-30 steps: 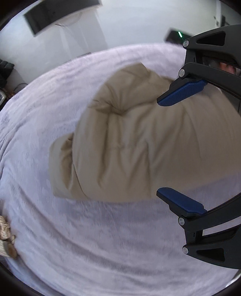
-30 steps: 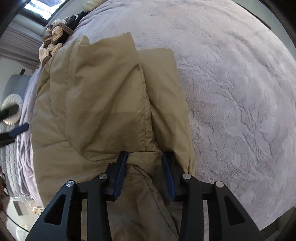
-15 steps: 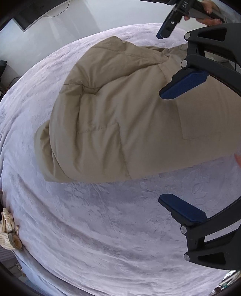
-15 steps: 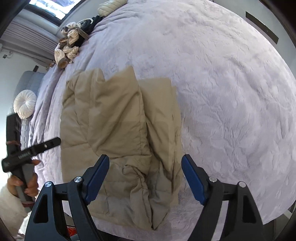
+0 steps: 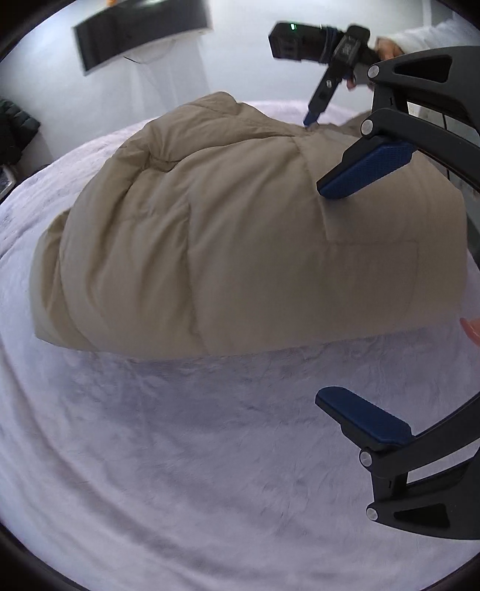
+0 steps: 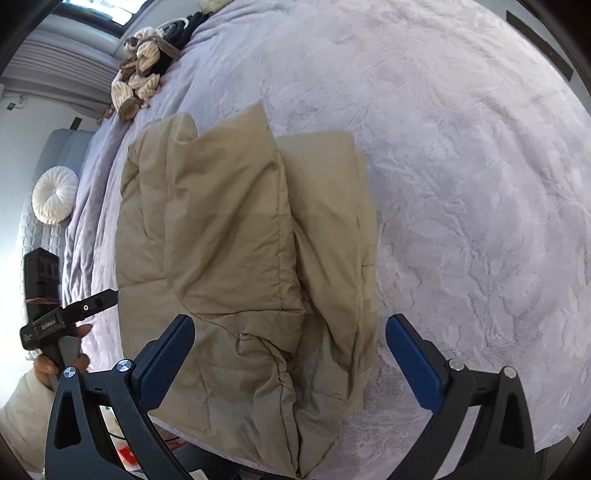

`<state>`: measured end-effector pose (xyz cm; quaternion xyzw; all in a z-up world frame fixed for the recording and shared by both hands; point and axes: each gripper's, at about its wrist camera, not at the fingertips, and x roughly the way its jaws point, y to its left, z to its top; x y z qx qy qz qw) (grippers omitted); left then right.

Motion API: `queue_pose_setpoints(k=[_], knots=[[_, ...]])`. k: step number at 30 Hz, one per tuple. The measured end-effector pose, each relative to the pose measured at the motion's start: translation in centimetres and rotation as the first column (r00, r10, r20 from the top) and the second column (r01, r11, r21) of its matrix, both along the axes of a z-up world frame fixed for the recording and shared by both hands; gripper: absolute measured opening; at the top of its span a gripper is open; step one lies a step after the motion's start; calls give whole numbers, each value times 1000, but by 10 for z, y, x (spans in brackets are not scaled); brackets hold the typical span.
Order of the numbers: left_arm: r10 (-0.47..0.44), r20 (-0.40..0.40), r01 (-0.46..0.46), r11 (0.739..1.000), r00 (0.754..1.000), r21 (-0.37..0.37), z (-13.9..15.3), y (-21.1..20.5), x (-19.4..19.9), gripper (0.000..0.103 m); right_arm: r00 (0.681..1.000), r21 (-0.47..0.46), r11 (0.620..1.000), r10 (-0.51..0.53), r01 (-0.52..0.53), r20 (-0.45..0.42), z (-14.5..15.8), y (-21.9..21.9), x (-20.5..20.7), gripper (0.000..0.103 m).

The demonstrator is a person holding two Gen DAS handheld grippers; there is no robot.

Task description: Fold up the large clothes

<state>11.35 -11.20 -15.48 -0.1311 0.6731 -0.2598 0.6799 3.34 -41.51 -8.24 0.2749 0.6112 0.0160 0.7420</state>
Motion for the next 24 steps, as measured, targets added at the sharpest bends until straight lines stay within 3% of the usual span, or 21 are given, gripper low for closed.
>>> queue_pose_setpoints(k=[6,8,14,18,24], knots=[[-19,-63,9,989,998,-150,-23,-7,4,102,997,-105,993,38,-45,-68,-20,0,19,103],[-40,-78,26,984,996,-175,-32,-9,8,102,995,-86,995,44,-51,-84,-30,-5,24,103],[-52,-115,22,967,992,-253,-58,-23,23,102,996,134,990,54,-43,-78,-73,-26,40,103],[-50,-142,8,958,989,-285,-75,-29,26,103,997,288,956,68,-52,-46,-96,-35,55,103],[-58,-206,-12,947,977,-321,-91,-36,28,103,997,424,903,82,-74,1,-110,-22,77,103]])
